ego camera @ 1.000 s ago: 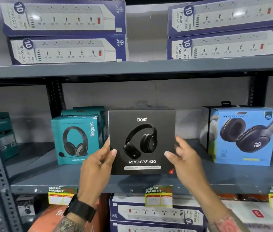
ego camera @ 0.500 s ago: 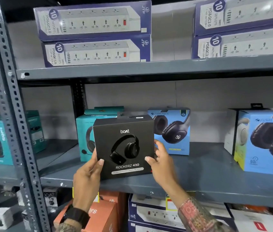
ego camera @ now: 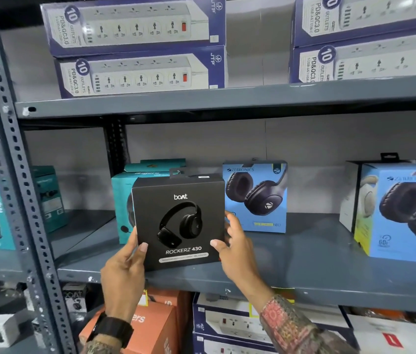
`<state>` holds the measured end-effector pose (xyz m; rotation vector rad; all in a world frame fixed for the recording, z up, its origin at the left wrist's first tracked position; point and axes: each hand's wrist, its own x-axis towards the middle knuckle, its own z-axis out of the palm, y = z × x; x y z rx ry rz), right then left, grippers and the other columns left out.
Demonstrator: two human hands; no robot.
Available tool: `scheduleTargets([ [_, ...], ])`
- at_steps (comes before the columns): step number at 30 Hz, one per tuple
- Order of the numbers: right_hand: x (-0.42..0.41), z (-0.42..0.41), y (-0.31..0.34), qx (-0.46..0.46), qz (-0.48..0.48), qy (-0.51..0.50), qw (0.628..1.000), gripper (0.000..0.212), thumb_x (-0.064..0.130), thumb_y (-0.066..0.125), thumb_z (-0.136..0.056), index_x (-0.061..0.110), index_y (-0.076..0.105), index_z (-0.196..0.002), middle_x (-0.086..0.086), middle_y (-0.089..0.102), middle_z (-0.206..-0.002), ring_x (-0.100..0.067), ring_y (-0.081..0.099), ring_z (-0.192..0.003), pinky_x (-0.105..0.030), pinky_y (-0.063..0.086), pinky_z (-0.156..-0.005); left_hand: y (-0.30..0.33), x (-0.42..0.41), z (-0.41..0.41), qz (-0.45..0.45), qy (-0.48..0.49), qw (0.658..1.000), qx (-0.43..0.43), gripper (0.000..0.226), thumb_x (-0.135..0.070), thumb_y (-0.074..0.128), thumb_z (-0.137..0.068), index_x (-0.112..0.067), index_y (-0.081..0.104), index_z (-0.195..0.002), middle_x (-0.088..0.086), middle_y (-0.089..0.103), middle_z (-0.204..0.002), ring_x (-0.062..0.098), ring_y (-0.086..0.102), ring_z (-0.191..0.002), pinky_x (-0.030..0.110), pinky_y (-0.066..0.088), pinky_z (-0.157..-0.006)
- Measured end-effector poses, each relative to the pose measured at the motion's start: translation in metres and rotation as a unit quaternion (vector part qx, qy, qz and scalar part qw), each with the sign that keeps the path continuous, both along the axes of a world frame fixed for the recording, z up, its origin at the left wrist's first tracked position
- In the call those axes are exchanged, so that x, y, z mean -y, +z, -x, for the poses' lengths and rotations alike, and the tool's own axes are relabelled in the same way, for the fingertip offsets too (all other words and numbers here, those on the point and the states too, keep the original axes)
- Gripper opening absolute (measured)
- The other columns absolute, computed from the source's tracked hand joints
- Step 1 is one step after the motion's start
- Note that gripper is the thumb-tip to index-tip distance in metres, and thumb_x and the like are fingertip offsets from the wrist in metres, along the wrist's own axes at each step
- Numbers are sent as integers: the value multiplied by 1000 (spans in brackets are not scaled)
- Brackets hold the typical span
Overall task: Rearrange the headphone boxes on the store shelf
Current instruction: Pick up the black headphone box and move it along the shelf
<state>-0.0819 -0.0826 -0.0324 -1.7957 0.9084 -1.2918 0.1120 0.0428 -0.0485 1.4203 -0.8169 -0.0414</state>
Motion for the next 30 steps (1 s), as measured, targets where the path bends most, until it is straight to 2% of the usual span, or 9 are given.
scheduleTargets([
  [2,-2,-2,1,-5,13,2,1000,92,5,71,-92,83,36,-127,13,70,-142,-19,68,-133,-55,58,-107,-1,-1,-2,-9,3,1000,3,50,-20,70,-103,-21,60,-152,3,70,-142,7,69,-110,3,54,-80],
  [5,1,-2,-1,-10,19,9,1000,88,2,71,-92,75,42,-131,19,69,-141,-16,68,-133,-50,57,-110,1,-4,3,-12,1,1000,5,51,-18,69,-104,-21,58,-153,-5,65,-136,-6,64,-102,-1,50,-79],
  [9,0,6,-1,-11,23,29,999,82,-2,70,-92,56,45,-144,20,68,-142,-13,69,-131,-49,61,-104,3,-7,16,21,16,999,-21,51,-18,71,-103,-23,60,-153,3,72,-141,17,72,-124,37,53,-113],
  [12,-2,27,2,-4,19,26,999,78,-3,67,-97,36,42,-160,11,58,-151,-13,63,-132,-11,58,-89,8,-12,35,82,75,994,-10,44,-15,70,-103,-17,67,-147,9,77,-129,23,73,-115,46,58,-108],
  [14,-5,51,7,9,43,16,999,74,1,67,-99,37,42,-159,11,59,-150,-10,64,-129,-1,48,-87,17,-14,56,106,96,988,54,39,-9,68,-103,-13,71,-141,6,71,-121,14,68,-103,27,57,-97],
  [16,-8,85,15,36,72,-11,997,72,4,68,-100,50,43,-149,14,64,-144,-5,68,-124,-4,48,-93,28,-7,82,120,71,985,103,35,-5,68,-102,-14,74,-135,5,67,-115,-3,63,-93,6,51,-83],
  [21,-6,182,40,56,127,-96,986,68,6,68,-101,59,45,-136,20,68,-132,3,71,-116,-13,55,-96,50,45,166,124,-118,977,125,35,-3,70,-101,-32,74,-119,-3,74,-106,-6,68,-89,5,51,-78],
  [27,17,283,53,54,162,-200,965,55,5,72,-98,31,56,-144,4,72,-127,-8,74,-109,-12,55,-91,65,108,269,54,-282,953,95,23,-20,72,-101,-31,76,-121,-9,76,-100,-3,68,-80,13,53,-79],
  [30,36,332,51,78,156,-278,945,57,8,76,-95,28,56,-144,-5,69,-137,-22,70,-121,-38,60,-102,69,143,317,-18,-364,926,104,26,-20,71,-103,-37,69,-123,-3,74,-104,8,69,-90,14,51,-82],
])
